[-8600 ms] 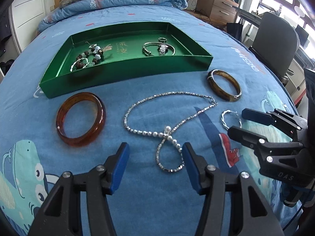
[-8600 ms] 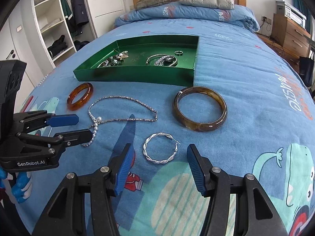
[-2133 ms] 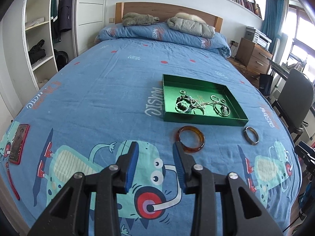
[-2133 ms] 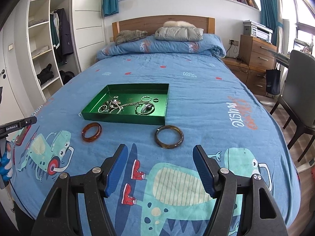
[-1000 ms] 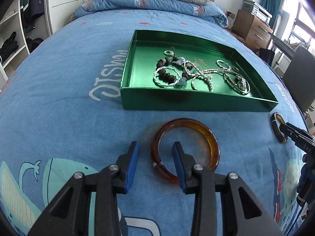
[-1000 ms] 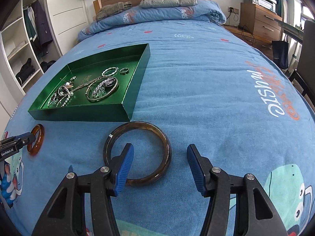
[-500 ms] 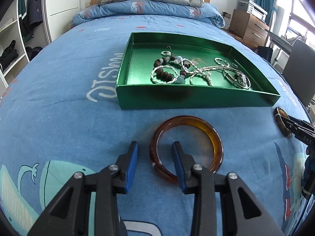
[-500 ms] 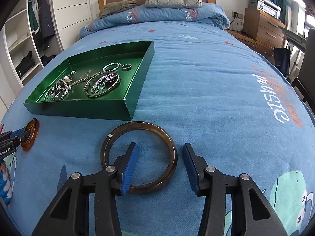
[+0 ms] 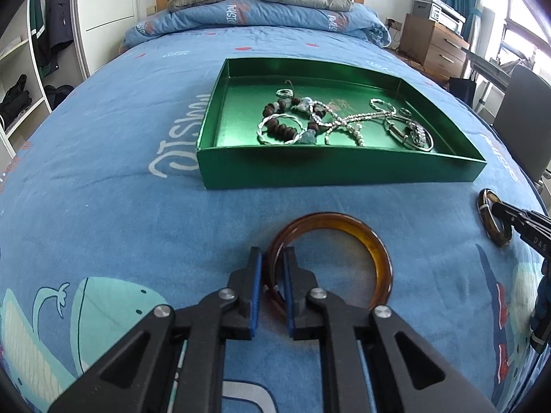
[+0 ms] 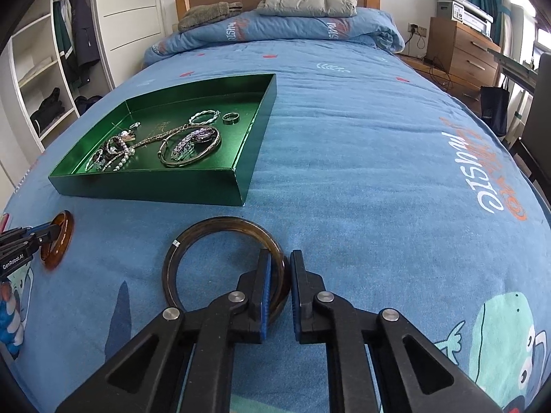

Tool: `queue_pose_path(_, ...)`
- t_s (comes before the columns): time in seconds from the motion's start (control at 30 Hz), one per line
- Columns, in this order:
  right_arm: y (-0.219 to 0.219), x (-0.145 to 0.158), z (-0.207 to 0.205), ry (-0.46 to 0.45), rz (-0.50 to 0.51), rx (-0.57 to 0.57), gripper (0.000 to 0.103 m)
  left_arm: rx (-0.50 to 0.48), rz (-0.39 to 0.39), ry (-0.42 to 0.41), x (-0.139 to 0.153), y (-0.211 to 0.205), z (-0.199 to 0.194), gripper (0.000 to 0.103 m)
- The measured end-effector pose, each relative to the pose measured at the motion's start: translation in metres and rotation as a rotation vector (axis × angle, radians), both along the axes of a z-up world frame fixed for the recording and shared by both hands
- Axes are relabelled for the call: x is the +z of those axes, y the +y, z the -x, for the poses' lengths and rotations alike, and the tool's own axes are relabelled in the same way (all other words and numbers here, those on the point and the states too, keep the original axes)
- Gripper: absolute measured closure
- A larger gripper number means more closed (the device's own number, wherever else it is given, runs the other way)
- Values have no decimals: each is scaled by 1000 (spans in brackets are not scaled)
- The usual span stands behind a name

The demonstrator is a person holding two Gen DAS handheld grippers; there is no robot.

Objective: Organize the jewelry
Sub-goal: 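Grasp the amber bangle rim with the left gripper while the right gripper grasps the brown bangle, then carry both bangles into the green tray and open both grippers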

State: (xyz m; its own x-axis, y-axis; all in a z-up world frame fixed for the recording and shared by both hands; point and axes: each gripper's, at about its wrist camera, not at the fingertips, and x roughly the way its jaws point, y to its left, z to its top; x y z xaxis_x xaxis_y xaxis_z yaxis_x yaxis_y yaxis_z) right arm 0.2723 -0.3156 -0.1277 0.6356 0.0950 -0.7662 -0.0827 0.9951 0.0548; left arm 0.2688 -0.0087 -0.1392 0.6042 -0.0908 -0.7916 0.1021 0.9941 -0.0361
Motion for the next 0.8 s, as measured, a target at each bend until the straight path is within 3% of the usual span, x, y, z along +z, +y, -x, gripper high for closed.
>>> queue_pose_path(0.43,2,26,35,-37,2,-2,93,18,-65,-25,19,-5,21,93)
queue_pose_path(0.8,11,70,70,-108,2,9,93,18,-78,-89,58,-3,57,93)
